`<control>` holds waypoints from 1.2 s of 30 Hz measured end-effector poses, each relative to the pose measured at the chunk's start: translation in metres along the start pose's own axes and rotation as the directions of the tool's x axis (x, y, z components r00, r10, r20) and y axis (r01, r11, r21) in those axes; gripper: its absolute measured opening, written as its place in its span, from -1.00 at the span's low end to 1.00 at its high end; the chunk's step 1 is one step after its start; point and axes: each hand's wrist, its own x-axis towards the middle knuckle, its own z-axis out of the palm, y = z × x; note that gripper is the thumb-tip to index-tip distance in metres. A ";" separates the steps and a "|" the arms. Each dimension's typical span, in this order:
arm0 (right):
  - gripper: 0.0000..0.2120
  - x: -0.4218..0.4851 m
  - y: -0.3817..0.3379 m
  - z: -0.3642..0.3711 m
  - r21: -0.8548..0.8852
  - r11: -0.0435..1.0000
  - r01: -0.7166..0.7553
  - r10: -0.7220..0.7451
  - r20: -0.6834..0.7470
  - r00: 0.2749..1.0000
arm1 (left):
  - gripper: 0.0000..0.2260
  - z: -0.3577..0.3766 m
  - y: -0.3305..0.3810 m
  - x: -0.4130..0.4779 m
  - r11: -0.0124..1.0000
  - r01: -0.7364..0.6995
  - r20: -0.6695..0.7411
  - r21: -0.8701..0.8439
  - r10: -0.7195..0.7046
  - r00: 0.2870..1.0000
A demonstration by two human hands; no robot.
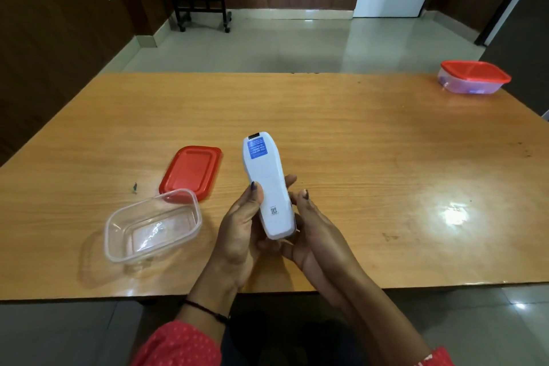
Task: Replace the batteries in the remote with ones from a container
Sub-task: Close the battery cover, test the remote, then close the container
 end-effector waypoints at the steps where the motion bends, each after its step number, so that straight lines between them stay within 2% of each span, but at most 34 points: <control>1: -0.64 0.000 -0.001 -0.001 0.047 0.999 -0.019 0.018 0.027 0.999 | -0.63 -0.001 0.000 0.001 1.000 0.011 -0.009 -0.015 -0.011 1.000; 4: -0.67 -0.001 -0.003 -0.005 0.135 0.990 -0.040 0.029 0.081 0.996 | -0.64 -0.005 0.000 0.004 0.999 0.042 -0.048 -0.029 -0.043 0.998; 7: -0.67 -0.001 -0.004 -0.007 0.189 0.981 -0.029 0.017 0.066 0.998 | -0.72 -0.004 -0.002 0.008 0.999 0.031 -0.089 0.043 -0.027 0.996; 9: -0.72 0.000 -0.001 -0.006 0.159 0.987 -0.021 0.015 0.042 0.999 | -0.64 -0.002 -0.003 0.012 0.997 0.017 -0.139 0.080 -0.006 0.990; 12: -0.78 0.003 0.002 -0.007 0.020 0.999 0.035 -0.035 -0.038 0.999 | -0.59 0.003 -0.008 0.018 0.995 0.024 -0.114 0.100 -0.012 0.993; 14: -0.71 0.008 -0.002 -0.013 -0.105 0.987 0.120 -0.133 -0.127 0.983 | -0.65 0.008 -0.009 0.019 0.994 0.044 -0.132 0.095 -0.032 0.991; 18: -0.64 0.027 -0.019 -0.041 -0.383 0.899 0.211 -0.329 -0.273 0.904 | -0.65 0.017 -0.012 0.020 0.995 0.059 -0.082 0.080 -0.052 0.995; 21: -0.62 0.044 -0.028 -0.056 -0.471 0.857 0.209 -0.397 -0.346 0.850 | -0.58 0.021 -0.013 0.021 0.987 0.070 -0.049 0.147 -0.064 0.997; 25: -0.66 0.061 -0.033 -0.064 -0.579 0.785 0.222 -0.496 -0.370 0.786 | -0.60 0.029 -0.017 0.031 0.970 0.068 -0.034 0.234 -0.061 0.998; 30: -0.77 0.069 -0.029 -0.065 -0.701 0.690 0.184 -0.560 -0.356 0.748 | -0.62 0.041 -0.022 0.041 0.970 0.057 -0.041 0.235 -0.049 0.998; 36: -0.75 0.066 -0.029 -0.063 -0.739 0.650 0.176 -0.552 -0.300 0.778 | -0.62 0.045 -0.027 0.050 0.969 0.033 -0.071 0.243 -0.016 0.997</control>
